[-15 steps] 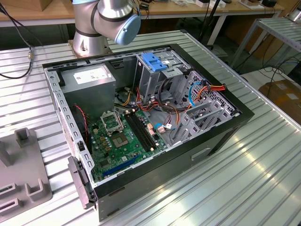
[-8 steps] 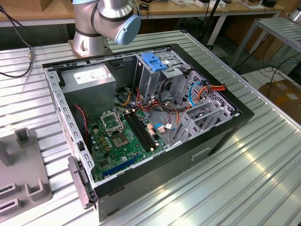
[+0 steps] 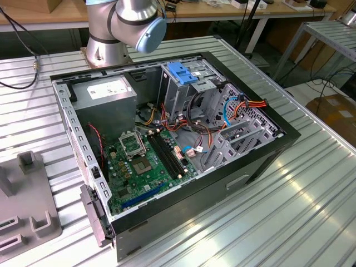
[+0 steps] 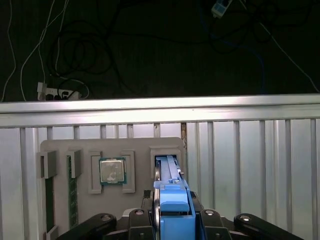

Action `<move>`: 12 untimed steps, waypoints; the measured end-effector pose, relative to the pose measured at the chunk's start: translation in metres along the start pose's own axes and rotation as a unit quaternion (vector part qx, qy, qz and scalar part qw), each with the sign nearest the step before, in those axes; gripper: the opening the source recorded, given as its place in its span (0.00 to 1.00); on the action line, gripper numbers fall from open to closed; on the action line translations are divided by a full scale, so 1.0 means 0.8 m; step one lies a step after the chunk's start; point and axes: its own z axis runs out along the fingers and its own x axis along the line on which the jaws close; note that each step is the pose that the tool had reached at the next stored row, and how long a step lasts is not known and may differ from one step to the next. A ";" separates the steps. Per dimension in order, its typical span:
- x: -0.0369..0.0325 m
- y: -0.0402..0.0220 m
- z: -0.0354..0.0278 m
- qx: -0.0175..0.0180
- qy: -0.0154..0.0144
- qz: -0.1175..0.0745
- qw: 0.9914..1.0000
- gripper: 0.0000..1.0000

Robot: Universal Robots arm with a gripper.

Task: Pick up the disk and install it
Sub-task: 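Pick up the disk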

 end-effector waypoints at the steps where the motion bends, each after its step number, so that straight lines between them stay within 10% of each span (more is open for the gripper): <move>1: 0.0000 0.0000 -0.0016 0.000 0.000 0.000 1.000 0.37; 12: 0.0001 0.0001 -0.0220 0.000 0.000 0.000 1.000 0.37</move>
